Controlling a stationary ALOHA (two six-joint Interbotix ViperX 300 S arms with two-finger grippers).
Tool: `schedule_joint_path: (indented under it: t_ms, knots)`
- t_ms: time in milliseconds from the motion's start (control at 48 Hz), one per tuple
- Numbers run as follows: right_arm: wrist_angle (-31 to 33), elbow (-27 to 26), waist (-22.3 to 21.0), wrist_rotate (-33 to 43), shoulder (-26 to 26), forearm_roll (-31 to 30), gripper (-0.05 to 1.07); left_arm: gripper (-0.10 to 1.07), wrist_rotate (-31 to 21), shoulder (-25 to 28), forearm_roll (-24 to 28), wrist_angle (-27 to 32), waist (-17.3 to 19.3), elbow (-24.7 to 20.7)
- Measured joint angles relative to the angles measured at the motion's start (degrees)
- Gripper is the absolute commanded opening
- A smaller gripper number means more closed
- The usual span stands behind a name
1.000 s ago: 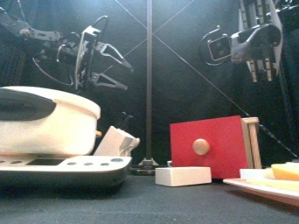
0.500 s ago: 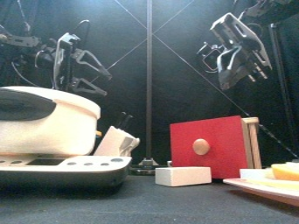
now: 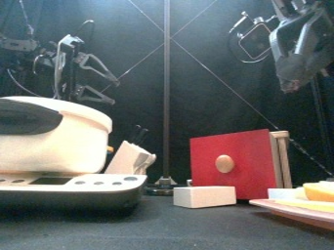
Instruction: Grab egg block
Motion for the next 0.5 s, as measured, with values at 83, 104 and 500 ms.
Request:
schedule_joint_path:
  t_ms: [83, 104, 500]
  knots:
    - [-0.4, -1.3, 1.1, 1.9, 3.5, -1.9, 0.74, 0.9, -0.1, 0.0, -0.1, 0.0, 0.0, 0.1]
    - [-0.6, -1.6, 1.3, 2.2, 4.5, -2.1, 0.76, 0.9, -0.1, 0.1, 0.0, 0.0, 0.0, 0.2]
    - [7.2, -7.1, 4.1, 2.7, 11.6, 0.8, 0.91, 0.9, -0.1, 0.0, 0.0, 0.0, 0.0, 0.3]
